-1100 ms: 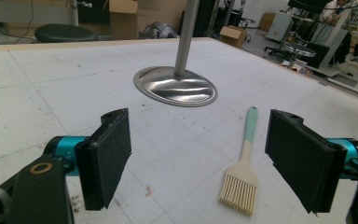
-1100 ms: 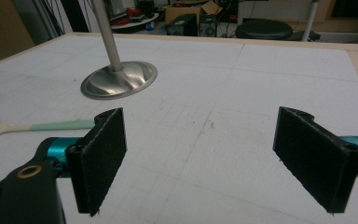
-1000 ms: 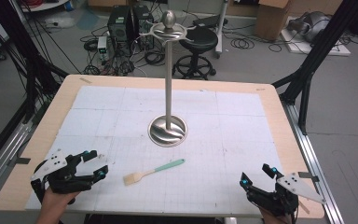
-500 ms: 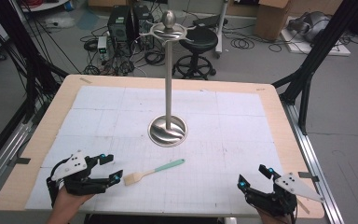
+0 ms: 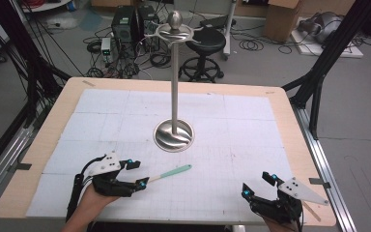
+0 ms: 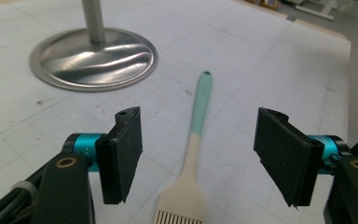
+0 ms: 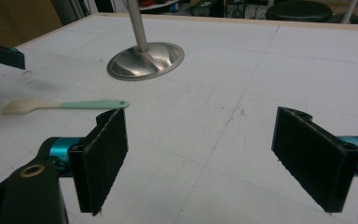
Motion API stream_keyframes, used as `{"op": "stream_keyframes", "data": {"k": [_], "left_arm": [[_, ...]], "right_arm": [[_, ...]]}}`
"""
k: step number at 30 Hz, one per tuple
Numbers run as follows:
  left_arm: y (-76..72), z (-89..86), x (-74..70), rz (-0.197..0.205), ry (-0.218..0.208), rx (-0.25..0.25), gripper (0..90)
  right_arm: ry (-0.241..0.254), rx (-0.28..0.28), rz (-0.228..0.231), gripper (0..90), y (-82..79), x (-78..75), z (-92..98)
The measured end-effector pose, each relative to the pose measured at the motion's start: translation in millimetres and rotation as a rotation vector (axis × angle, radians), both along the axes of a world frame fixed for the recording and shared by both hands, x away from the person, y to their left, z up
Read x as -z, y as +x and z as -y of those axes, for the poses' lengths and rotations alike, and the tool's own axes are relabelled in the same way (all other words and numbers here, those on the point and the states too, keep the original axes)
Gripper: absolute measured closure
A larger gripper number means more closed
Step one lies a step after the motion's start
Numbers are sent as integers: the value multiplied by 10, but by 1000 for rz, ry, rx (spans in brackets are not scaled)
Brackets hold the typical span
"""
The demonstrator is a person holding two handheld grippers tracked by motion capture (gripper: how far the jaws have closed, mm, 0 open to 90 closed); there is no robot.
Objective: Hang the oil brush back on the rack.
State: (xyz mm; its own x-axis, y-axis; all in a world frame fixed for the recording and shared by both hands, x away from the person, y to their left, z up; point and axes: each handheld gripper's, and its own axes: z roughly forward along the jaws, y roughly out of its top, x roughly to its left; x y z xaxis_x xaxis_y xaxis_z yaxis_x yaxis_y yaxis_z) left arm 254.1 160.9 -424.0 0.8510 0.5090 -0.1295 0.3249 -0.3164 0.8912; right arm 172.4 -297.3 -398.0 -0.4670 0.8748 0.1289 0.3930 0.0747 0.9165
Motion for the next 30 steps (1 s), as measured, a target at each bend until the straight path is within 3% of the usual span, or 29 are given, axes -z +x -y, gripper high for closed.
{"op": "stream_keyframes", "data": {"k": [3,7,12,20,26,30], "left_arm": [[60,113,27,-21,13,39,411],[150,285,82,-17,121,77,432],[229,400,140,-46,164,86,485],[291,429,211,-68,223,88,563],[293,449,213,-56,245,93,604],[308,466,195,-45,275,93,683]], "right_arm": [[1,-3,5,173,-1,-6,-13],[-14,-15,4,174,15,2,-21],[-10,-16,2,175,17,-2,-8],[-6,-11,-2,176,17,-7,10],[-6,-13,-4,178,17,-6,6],[-3,-12,-6,178,15,-8,7]]}}
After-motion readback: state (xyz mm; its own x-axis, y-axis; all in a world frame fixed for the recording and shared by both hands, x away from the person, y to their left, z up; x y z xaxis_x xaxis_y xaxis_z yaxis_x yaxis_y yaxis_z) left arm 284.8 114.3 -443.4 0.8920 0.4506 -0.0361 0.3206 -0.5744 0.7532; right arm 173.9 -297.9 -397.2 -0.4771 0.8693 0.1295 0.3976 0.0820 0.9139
